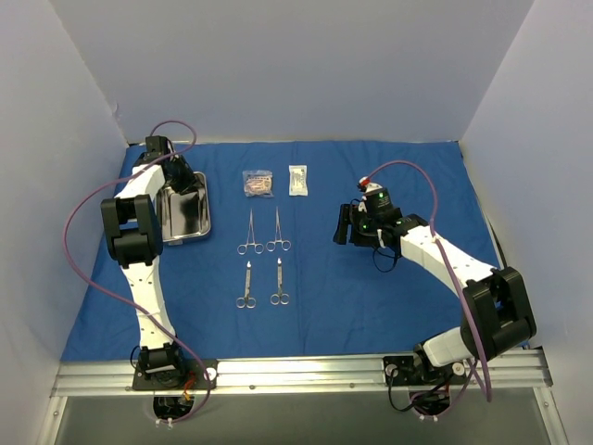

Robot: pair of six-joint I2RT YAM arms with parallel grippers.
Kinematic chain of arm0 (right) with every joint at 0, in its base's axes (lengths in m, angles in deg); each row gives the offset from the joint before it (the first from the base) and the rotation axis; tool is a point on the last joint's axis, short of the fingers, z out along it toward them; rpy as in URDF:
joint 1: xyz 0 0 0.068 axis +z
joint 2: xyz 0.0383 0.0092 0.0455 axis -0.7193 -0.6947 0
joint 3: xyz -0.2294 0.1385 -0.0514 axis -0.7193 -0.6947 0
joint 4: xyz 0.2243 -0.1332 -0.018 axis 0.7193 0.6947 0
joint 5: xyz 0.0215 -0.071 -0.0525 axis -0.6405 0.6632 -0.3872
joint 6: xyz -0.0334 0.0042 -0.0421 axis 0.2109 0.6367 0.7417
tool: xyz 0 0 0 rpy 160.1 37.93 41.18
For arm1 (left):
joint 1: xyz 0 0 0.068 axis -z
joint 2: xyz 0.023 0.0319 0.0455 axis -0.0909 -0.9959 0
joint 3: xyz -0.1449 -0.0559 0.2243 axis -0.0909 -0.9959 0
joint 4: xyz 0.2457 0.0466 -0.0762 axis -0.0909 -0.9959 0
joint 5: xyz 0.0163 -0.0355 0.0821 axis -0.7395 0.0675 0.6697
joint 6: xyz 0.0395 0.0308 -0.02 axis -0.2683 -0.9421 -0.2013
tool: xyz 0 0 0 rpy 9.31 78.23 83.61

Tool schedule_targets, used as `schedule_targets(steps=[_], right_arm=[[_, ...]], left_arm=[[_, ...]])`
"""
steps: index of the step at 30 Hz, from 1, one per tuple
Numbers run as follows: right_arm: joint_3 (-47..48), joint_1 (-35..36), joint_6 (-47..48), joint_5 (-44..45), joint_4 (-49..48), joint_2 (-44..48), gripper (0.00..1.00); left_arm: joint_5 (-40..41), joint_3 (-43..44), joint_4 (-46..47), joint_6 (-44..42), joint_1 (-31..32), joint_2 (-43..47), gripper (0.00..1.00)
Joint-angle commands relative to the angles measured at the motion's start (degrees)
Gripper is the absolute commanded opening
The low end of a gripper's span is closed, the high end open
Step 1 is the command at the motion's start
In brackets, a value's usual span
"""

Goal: Open and lay out the surgical kit
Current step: Pick up the medical item from the container.

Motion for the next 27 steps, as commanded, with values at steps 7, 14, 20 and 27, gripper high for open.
schedule_targets(steps=[7,14,20,27], right_arm=[[2.5,0.49,-0.47,1.41,1.23,0.02,0.65],[2.59,0.58,-0.38,1.32,1.31,0.02,0.65],[2.42,0.58,-0.38,1.67,1.32,0.37,0.65],[2.33,0.66,-0.47,1.67,1.05,0.63,0.65]], left_arm=[[1.91,-4.35,1.57,5.44,-0.13,1.76,0.37],[1.56,-4.8,1.75,6.4,0.04,1.67,0.36],[4.54,-4.36,-0.97,5.88,0.57,2.73,0.29],[6.48,-2.95,-3.43,4.91,1.19,2.38,0.2]])
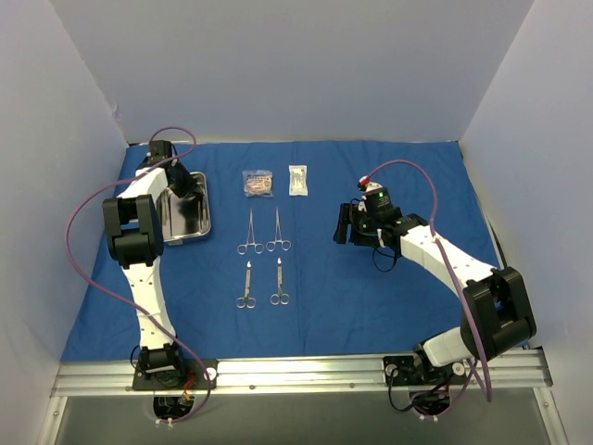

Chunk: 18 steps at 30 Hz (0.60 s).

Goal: Open and lay out the surgical kit
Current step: Pick up the medical item from the container.

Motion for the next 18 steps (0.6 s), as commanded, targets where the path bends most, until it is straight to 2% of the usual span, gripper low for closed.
schedule_targets(steps=[1,7,8,10,18], right_arm=[[1.96,0.53,-0.25,1.36,0.94,0.63,0.65],[1.52,0.71,-0.51,1.54,1.03,1.33,0.65],[1.43,0.71,-0.51,1.54,1.03,1.42,0.65],[1.43,0.71,-0.51,1.71,1.12,1.68,0.65],[0.46,0.88,-1.04,2.07,1.29,3.0,0.65]], left_arm=[[2.65,0.77,-4.61,-1.23,0.36,1.64,0.19],[3.79,1.38,-5.66,-1.32,0.71,2.07,0.12],[4.14,1.64,-6.02,-1.58,0.62,2.25,0.07],[5.28,2.52,-7.25,-1.76,0.53,2.69,0.03],[10.74,5.42,-10.59,-4.83,-0.61,5.24,0.02]])
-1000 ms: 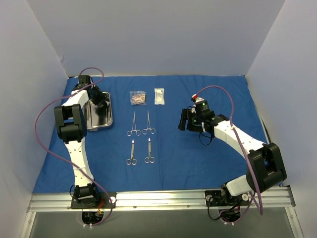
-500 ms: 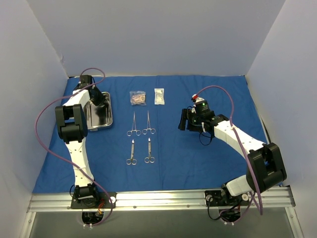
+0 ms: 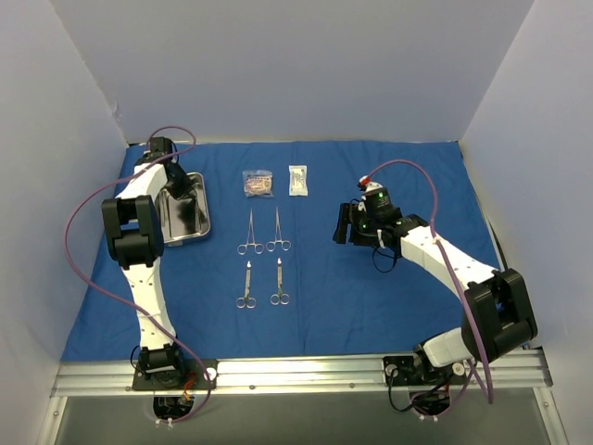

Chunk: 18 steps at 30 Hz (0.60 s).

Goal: Open and lay out the surgical kit
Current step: Pick up the medical item from the container.

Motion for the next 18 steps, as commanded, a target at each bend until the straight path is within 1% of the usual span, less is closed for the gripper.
schedule_targets(steps=[1,6,10,11,17,18], right_arm=[[0.4,0.51,-0.89,1.56,1.12,2.74,0.65],[0.05,0.69,-1.06,1.56,0.94,3.09,0.65],[-0.13,0.86,-1.06,1.56,0.86,3.18,0.65],[-0.22,0.95,-1.06,1.56,0.94,3.27,0.65],[-0.57,1.04,-0.89,1.48,1.03,3.71,0.65],[-0.57,1.04,-0.89,1.48,1.03,3.8,0.65]], left_arm=[[5.99,3.85,-4.01,-3.28,-1.11,4.58,0.02],[9.51,5.35,-5.51,-5.48,-1.64,4.06,0.02],[10.22,5.35,-5.43,-6.09,-1.99,3.88,0.03],[10.22,5.44,-5.42,-6.27,-2.17,3.62,0.09],[8.9,5.52,-4.98,-6.62,-2.96,1.86,0.22],[8.73,6.13,-5.25,-6.62,-3.05,1.77,0.28]])
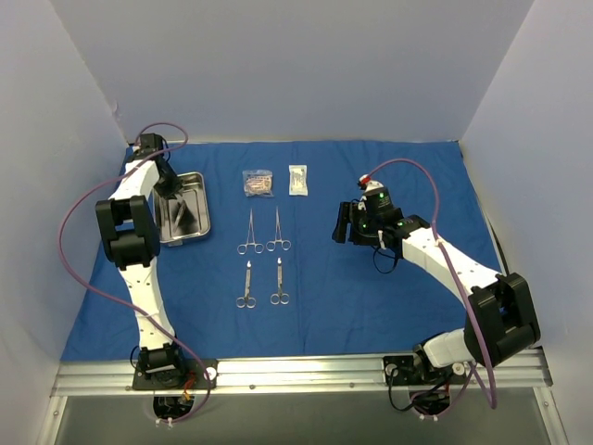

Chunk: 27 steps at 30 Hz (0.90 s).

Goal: Open and lay out the surgical kit
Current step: Pick up the medical item from the container.

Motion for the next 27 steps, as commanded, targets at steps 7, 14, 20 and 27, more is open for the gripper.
schedule_targets(steps=[7,14,20,27], right_arm=[[-0.59,0.38,0.08,1.67,1.73,3.08,0.65],[-0.59,0.38,0.25,1.15,1.03,2.99,0.65],[-0.16,0.38,0.6,0.01,0.5,2.11,0.65],[0.55,0.38,1.31,-0.35,0.68,1.76,0.65]], left_arm=[[-1.46,4.4,-1.96,-4.31,-1.17,4.64,0.5],[-5.33,-1.3,-1.17,-18.18,0.06,8.43,0.56],[-1.47,-2.11,-2.04,-22.69,1.73,6.68,0.56],[-2.26,-0.87,-3.19,-25.15,2.26,4.04,0.52]])
